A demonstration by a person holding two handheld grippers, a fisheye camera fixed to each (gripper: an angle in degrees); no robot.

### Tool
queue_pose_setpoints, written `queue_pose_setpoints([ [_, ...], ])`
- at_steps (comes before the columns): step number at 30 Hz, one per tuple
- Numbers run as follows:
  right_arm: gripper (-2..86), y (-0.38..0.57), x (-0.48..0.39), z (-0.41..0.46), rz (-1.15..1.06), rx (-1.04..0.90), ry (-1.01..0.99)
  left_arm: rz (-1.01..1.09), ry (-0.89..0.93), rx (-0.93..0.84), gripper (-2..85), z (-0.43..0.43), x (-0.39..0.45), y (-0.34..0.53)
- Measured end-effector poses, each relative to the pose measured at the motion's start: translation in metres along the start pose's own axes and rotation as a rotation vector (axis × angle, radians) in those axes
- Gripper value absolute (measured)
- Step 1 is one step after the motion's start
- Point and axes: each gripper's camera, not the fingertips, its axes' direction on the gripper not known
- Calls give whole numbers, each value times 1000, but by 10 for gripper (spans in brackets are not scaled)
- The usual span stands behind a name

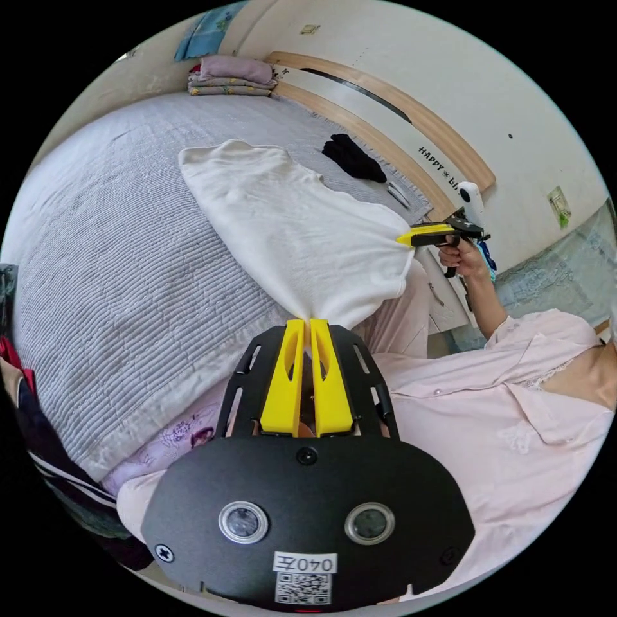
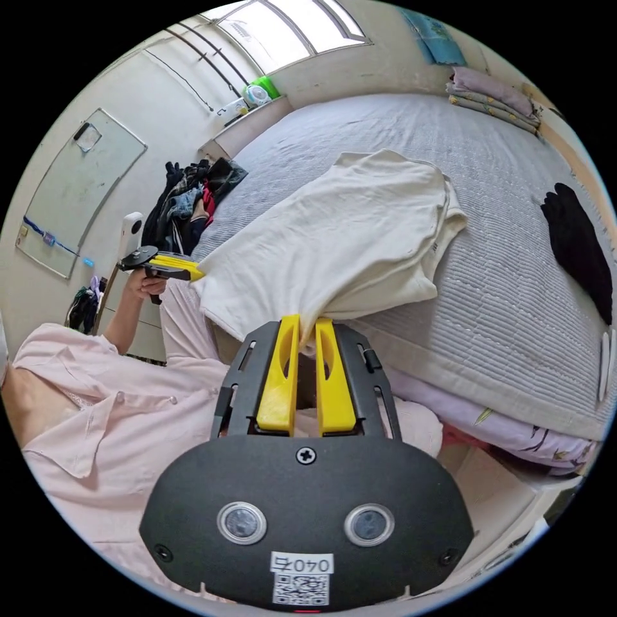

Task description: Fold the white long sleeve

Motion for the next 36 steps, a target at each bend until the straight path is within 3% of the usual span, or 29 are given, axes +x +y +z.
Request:
queue_pose_setpoints([
  [8,44,26,-46,-32,-37,2,-64,67,-13,-6,-10,-58,25,29],
  [17,45,-123,-14,-71,-190,-12,118,183,-9,32,-12,-109,-26,-128],
  [22,44,-206,38,-39,-103,-89,202,37,79,45,-12,-92,-105,-222],
  [27,44,-254,94,17,5,-176,181,-237,209,65,-12,-40,-200,-276],
  [31,57,-267,141,47,161,-165,-26,-400,232,78,-8,-8,-244,-278],
  [34,84,-260,163,35,234,-72,-189,-482,408,215,5,-7,-269,-262],
  [36,131,-254,167,18,276,-2,-166,-492,542,305,26,-18,-277,-250],
])
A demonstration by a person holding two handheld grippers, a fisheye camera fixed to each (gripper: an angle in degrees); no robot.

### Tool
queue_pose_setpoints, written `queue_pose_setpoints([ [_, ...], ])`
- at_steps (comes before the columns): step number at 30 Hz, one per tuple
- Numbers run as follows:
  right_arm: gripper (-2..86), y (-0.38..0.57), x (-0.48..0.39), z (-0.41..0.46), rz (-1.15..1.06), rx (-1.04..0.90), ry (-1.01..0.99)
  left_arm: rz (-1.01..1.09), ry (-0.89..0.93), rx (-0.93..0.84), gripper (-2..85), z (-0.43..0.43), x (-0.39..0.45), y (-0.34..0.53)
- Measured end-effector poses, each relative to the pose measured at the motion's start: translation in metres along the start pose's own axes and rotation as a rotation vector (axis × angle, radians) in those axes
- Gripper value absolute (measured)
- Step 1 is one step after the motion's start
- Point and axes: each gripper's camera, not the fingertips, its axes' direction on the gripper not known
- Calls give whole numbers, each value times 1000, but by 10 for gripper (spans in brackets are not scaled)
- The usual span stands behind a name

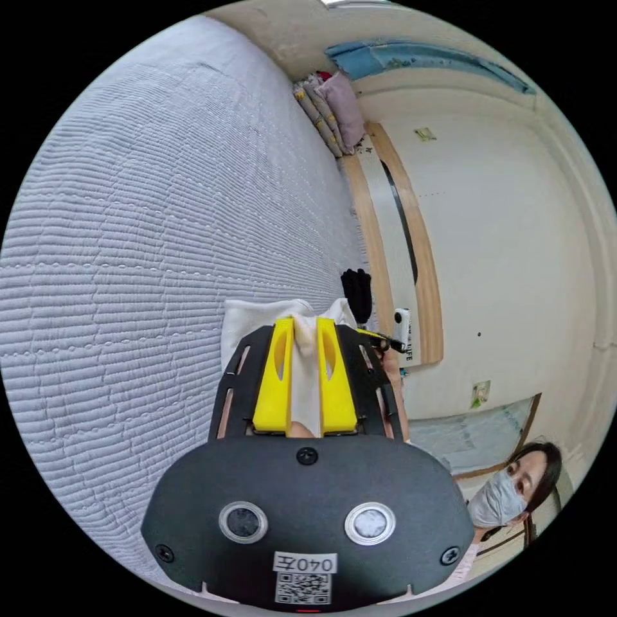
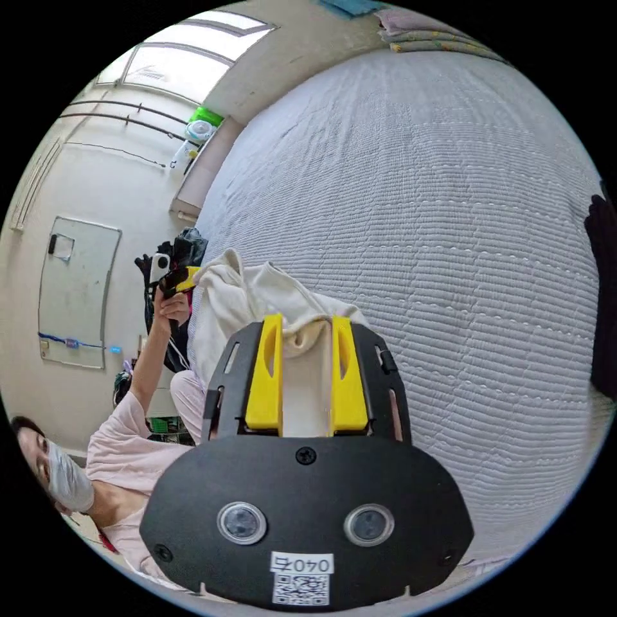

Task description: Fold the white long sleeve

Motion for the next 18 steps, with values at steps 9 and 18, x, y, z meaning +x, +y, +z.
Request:
queue_pose_setpoints([
  [9,23,41,-107,-38,-289,166,232,280,124,44,-4,7,116,43],
  [18,-9,69,-190,84,-501,65,733,703,-922,-147,-8,220,203,148],
])
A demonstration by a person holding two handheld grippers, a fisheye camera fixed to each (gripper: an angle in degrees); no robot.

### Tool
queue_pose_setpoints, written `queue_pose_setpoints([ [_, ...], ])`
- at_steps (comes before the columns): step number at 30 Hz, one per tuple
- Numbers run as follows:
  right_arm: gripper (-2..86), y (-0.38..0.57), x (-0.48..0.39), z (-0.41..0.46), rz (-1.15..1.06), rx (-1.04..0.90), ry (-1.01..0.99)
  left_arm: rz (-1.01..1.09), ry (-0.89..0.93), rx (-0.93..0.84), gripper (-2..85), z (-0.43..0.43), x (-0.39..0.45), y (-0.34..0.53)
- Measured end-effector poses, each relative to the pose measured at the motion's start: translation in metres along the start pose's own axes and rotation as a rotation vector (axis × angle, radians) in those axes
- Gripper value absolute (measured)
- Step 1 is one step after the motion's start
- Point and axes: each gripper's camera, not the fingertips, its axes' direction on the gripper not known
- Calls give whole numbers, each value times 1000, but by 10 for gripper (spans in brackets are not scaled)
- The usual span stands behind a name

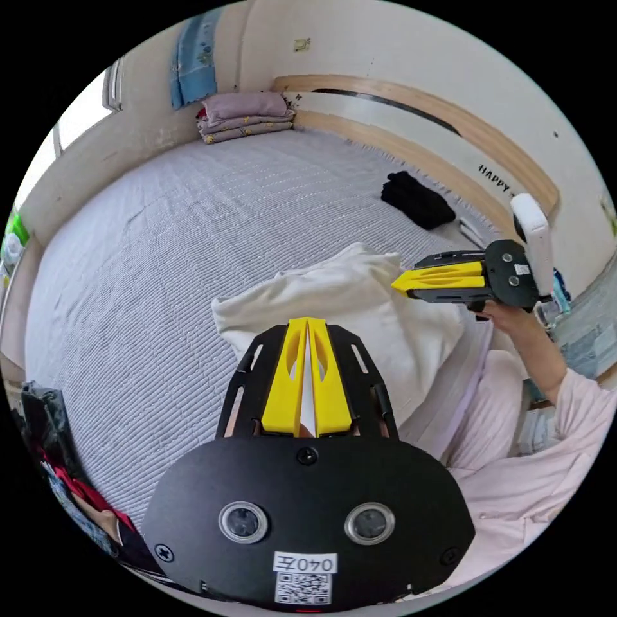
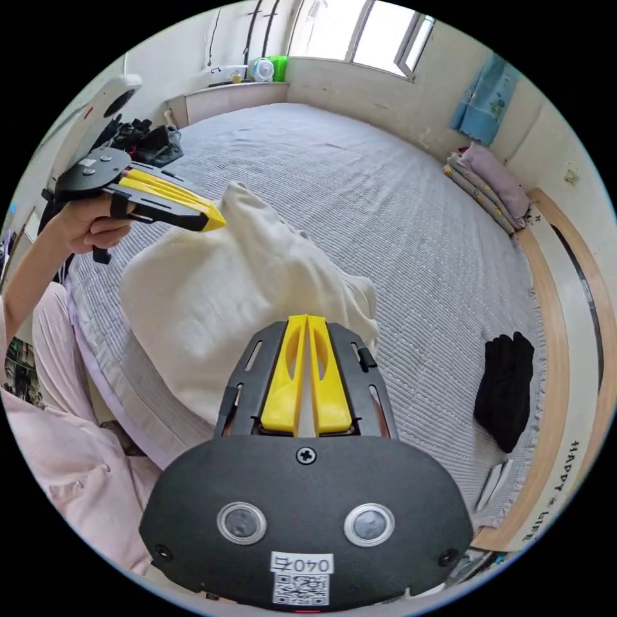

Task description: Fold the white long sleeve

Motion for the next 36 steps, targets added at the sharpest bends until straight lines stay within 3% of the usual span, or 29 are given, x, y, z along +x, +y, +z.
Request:
queue_pose_setpoints([
  [3,-9,-16,11,26,51,-16,30,98,-280,-116,-8,45,39,-13],
  [5,-9,-28,39,53,157,-35,-138,131,-353,-223,-8,83,55,-14],
  [11,-1,-12,101,44,235,40,-516,85,-357,-155,-9,62,91,-16],
  [15,91,5,121,7,250,116,-324,41,-400,-1,-9,11,115,-13],
  [17,123,-3,122,7,205,83,-347,55,-388,8,-9,7,132,-19],
  [23,91,-26,124,57,248,-70,-538,42,-372,-50,-9,35,169,-32],
  [26,38,-20,130,44,282,5,-564,59,-403,-74,-8,53,183,-33],
  [32,69,2,151,77,487,-38,-715,230,-539,-126,-8,86,223,-32],
  [36,104,14,143,19,456,1,-542,145,-582,-37,-9,35,222,-18],
])
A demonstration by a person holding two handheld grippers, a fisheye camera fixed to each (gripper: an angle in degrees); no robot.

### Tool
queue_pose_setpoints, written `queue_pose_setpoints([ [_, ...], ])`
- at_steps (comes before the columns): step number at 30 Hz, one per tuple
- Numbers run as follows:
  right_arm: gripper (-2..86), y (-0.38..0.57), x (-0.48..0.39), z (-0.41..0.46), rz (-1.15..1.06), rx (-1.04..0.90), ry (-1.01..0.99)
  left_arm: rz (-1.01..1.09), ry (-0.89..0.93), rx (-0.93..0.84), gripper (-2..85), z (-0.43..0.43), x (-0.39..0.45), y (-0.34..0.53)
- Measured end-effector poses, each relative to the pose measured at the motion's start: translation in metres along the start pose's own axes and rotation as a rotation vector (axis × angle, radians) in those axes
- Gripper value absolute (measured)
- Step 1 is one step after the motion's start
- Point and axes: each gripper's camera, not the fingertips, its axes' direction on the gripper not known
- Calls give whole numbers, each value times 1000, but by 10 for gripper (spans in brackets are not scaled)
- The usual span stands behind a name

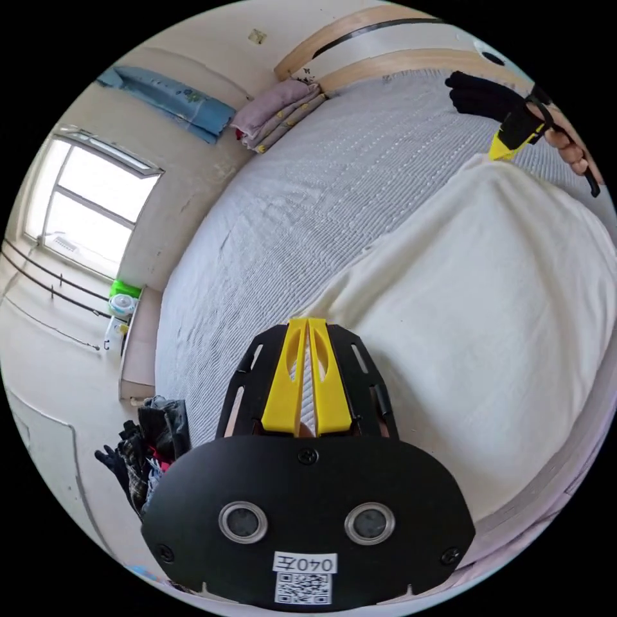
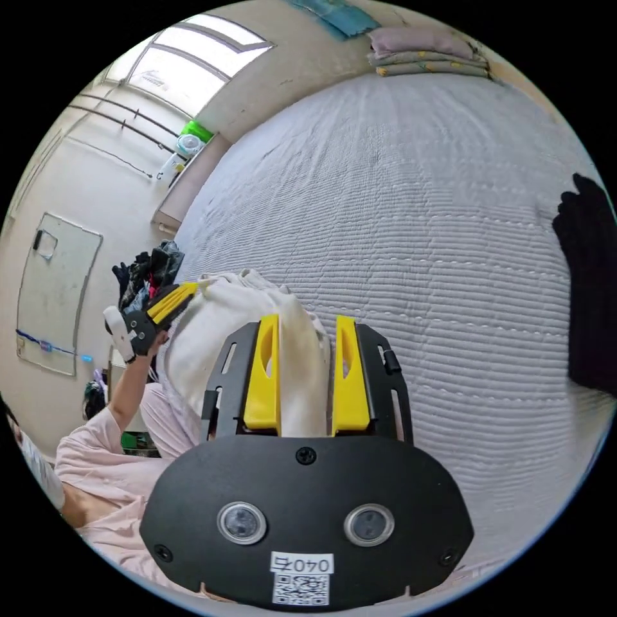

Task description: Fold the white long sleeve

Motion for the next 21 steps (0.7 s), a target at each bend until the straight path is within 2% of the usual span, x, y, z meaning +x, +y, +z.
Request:
queue_pose_setpoints([
  [2,62,34,-44,-26,-98,23,164,3,61,16,-9,-24,-4,15],
  [5,1,85,-106,-26,-237,29,210,27,145,89,-9,-68,10,45],
  [9,-8,127,-159,-2,-329,-3,266,-4,267,143,-9,-100,31,74],
  [12,-9,138,-161,26,-321,-67,454,-24,352,56,-9,-69,36,84],
  [15,-10,137,-139,31,-246,-67,314,-83,502,1,-9,-38,25,85],
  [18,-10,131,-151,22,-227,-108,288,-68,515,-17,-8,-48,15,82],
  [21,-10,139,-189,-10,-264,-42,432,-175,392,66,-9,-82,-12,102],
])
